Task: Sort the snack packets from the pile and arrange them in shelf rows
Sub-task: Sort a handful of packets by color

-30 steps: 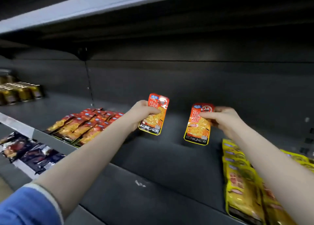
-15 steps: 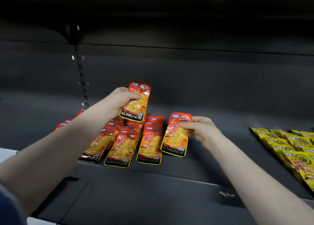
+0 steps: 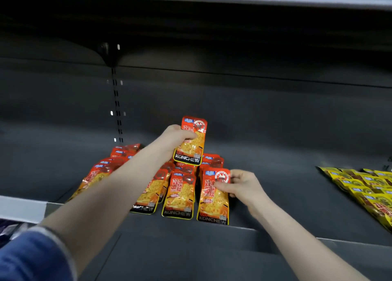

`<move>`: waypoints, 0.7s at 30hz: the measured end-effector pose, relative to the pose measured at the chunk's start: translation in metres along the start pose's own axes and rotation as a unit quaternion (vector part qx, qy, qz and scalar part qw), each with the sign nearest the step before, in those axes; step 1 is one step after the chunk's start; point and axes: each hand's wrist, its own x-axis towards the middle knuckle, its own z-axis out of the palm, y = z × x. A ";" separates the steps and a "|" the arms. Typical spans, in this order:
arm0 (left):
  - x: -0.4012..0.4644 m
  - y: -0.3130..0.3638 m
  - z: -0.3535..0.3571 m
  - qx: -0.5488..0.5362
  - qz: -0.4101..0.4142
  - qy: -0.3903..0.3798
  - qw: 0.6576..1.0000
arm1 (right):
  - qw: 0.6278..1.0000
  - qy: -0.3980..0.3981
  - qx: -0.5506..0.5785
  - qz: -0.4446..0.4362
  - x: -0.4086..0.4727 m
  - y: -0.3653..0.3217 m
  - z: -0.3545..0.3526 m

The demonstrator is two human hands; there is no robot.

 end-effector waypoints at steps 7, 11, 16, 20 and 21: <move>0.004 -0.007 0.012 0.018 -0.009 -0.020 1.000 | 0.992 0.014 -0.119 -0.043 0.001 0.006 0.000; 0.006 -0.009 0.022 0.025 -0.009 -0.026 0.999 | 0.982 0.005 -0.180 -0.065 0.004 0.008 -0.002; 0.011 -0.013 0.029 0.037 -0.017 -0.024 0.999 | 0.963 0.002 -0.255 -0.090 0.011 0.011 -0.005; 0.014 -0.014 0.032 0.046 -0.022 -0.019 0.999 | 0.967 -0.006 -0.233 -0.097 0.014 0.016 -0.009; 0.015 -0.013 0.033 0.044 -0.024 -0.020 0.999 | 0.969 -0.001 -0.227 -0.101 0.014 0.016 -0.012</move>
